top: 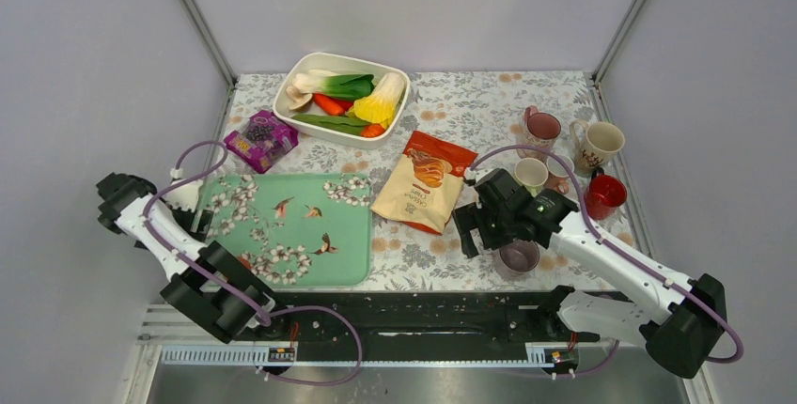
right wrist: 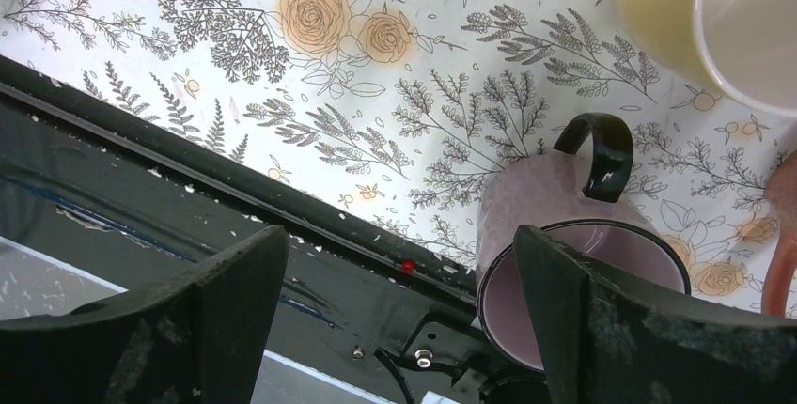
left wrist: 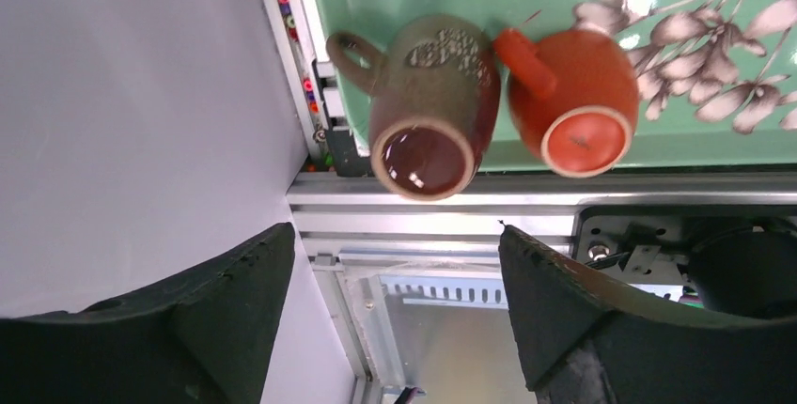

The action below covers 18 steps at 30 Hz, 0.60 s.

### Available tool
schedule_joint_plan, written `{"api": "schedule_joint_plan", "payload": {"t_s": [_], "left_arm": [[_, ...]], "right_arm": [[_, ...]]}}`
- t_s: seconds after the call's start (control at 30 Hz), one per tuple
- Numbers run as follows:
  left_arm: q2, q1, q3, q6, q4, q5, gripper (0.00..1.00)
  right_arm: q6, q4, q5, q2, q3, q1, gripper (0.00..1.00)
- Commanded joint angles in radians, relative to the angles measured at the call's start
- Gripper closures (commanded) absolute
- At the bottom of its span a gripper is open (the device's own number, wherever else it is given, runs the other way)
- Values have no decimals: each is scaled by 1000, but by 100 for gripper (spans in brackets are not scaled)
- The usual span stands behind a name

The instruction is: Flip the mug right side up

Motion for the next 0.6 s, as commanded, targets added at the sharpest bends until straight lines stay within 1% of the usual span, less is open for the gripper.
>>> {"api": "schedule_joint_plan", "payload": {"t_s": [0.0,0.13,0.27,0.3,0.4,0.57], "left_arm": [[-21,99,67,139,-43,83,19],[-24,171,72,201,-57,74,26],[31,225,63,217,-23,32,46],[52,229,53,212,-2,18,48],[93,229,5,211,71,-1,51],[168,220,2,207,131,45,55]], "right_arm": [[-47,41,-10,6,39,2,0],[-76,39,-6,24,48,1,0],[-91,41,-4,32,60,1,1],[-95,44,-6,31,61,2,0],[-105,50,-10,33,65,1,1],[-113,49,-10,30,66,1,0]]}}
